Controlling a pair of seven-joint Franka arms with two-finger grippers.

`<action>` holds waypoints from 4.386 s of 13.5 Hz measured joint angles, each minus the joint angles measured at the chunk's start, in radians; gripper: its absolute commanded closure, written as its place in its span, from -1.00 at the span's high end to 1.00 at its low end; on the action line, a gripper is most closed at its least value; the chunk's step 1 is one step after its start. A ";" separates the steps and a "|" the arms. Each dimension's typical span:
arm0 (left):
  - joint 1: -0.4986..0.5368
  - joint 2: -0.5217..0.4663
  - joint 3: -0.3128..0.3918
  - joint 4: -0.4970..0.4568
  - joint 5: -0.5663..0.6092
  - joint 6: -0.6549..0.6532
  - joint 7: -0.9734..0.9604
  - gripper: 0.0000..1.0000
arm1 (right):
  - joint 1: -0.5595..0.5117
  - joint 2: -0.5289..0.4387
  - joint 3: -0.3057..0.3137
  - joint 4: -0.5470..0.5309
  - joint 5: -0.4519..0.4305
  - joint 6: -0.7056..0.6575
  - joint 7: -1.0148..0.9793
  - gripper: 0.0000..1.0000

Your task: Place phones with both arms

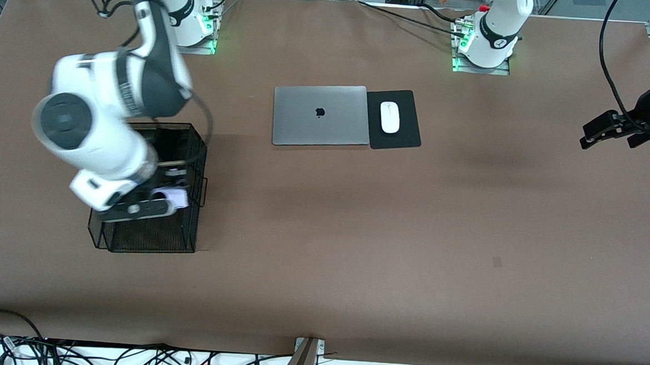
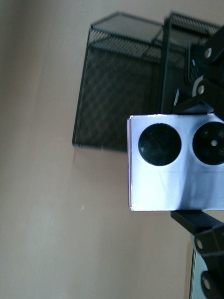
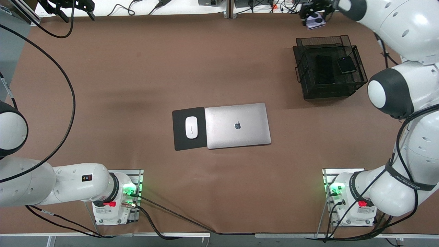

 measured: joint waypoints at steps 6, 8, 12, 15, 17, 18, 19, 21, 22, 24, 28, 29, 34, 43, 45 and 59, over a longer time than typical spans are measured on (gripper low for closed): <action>0.000 0.000 0.000 0.000 0.000 0.000 0.000 1.00 | -0.096 0.086 -0.021 -0.017 0.085 0.129 -0.072 -1.00; 0.000 0.000 0.000 0.000 0.000 0.000 0.000 1.00 | -0.101 0.132 -0.021 -0.019 0.096 0.164 -0.072 -1.00; 0.000 0.000 0.000 0.000 0.000 0.000 0.000 1.00 | -0.118 0.209 -0.021 -0.065 0.156 0.247 -0.092 -1.00; 0.000 0.000 0.000 0.000 0.000 0.000 0.000 1.00 | -0.127 0.232 -0.021 -0.134 0.174 0.324 -0.114 -1.00; 0.000 0.000 0.000 0.000 0.000 0.000 0.000 1.00 | -0.127 0.237 -0.021 -0.157 0.188 0.336 -0.115 0.99; 0.000 0.000 0.000 0.000 0.000 0.000 0.000 1.00 | -0.127 0.239 -0.021 -0.162 0.198 0.336 -0.115 1.00; 0.000 0.000 0.000 0.000 0.000 0.000 0.000 1.00 | -0.127 0.239 -0.021 -0.163 0.206 0.337 -0.115 1.00; 0.000 0.000 0.000 0.000 0.000 0.000 0.000 1.00 | -0.127 0.238 -0.021 -0.162 0.208 0.338 -0.115 1.00; 0.000 0.000 0.000 0.000 0.000 0.000 0.000 1.00 | -0.127 0.238 -0.021 -0.161 0.208 0.340 -0.115 1.00; 0.000 0.000 0.000 0.000 0.000 0.000 0.000 1.00 | -0.127 0.235 -0.023 -0.156 0.208 0.341 -0.115 1.00; 0.000 0.000 0.000 0.000 0.000 0.000 0.000 1.00 | -0.123 0.192 -0.039 -0.126 0.208 0.290 -0.116 1.00; 0.000 0.000 0.000 0.000 0.000 0.000 0.000 1.00 | -0.122 0.171 -0.044 -0.123 0.206 0.261 -0.117 1.00; 0.000 0.000 0.000 0.000 0.000 0.000 0.000 1.00 | -0.116 0.004 -0.048 -0.115 0.093 0.041 -0.101 1.00; 0.000 0.000 0.000 0.000 0.000 0.000 0.000 1.00 | -0.310 -0.293 0.164 -0.179 -0.127 -0.141 -0.048 1.00; 0.000 0.000 0.000 0.000 0.000 0.000 0.000 1.00 | -0.420 -0.342 0.289 -0.214 -0.175 -0.141 -0.010 1.00; -0.002 0.000 -0.007 0.000 0.000 0.000 0.000 1.00 | -0.630 -0.501 0.502 -0.331 -0.217 -0.103 0.104 1.00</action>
